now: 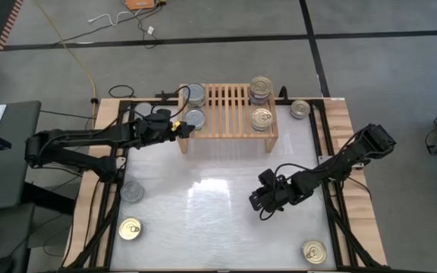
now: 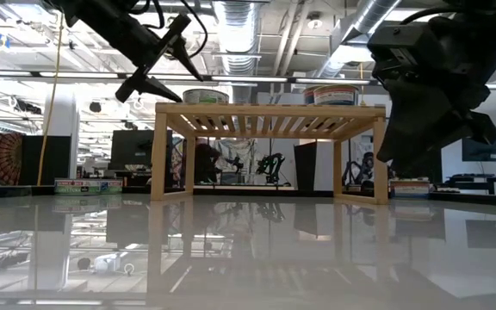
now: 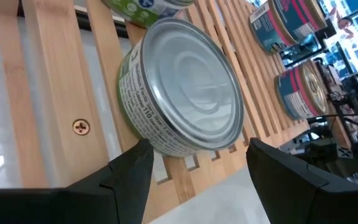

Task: Stack canned seafood by type on shelf
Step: Put the green tuna can on the shelf, then stack the green tuna can on top of the other green tuna can on the shelf

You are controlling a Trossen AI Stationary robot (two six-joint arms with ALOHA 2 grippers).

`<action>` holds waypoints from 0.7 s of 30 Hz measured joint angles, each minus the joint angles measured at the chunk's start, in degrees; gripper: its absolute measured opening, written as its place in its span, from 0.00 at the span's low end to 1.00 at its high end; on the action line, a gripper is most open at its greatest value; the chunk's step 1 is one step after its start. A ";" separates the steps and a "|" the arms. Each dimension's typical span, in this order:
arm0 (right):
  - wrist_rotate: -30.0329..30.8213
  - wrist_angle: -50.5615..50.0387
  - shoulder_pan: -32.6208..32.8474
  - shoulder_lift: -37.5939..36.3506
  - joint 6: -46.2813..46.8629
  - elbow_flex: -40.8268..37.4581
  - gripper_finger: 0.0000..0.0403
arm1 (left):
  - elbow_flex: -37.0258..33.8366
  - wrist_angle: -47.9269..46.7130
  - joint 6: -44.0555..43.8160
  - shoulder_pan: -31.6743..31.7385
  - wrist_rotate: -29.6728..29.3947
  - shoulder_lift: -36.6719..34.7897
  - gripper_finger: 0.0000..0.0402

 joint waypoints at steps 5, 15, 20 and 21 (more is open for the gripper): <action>-0.78 -2.01 0.21 0.00 -0.51 0.00 0.30 | -0.02 0.45 2.76 -0.07 -0.67 -2.47 0.62; -5.05 -17.93 2.75 -2.82 3.04 0.00 0.30 | -0.02 1.71 10.00 -10.87 -4.05 -7.34 0.62; -5.03 -26.91 4.81 -7.05 3.40 -0.07 0.30 | 0.00 4.94 8.93 -23.74 -16.86 -2.01 0.62; -5.03 -27.94 5.09 -7.99 2.97 -0.39 0.30 | 0.00 6.31 8.46 -26.20 -19.72 -0.34 0.62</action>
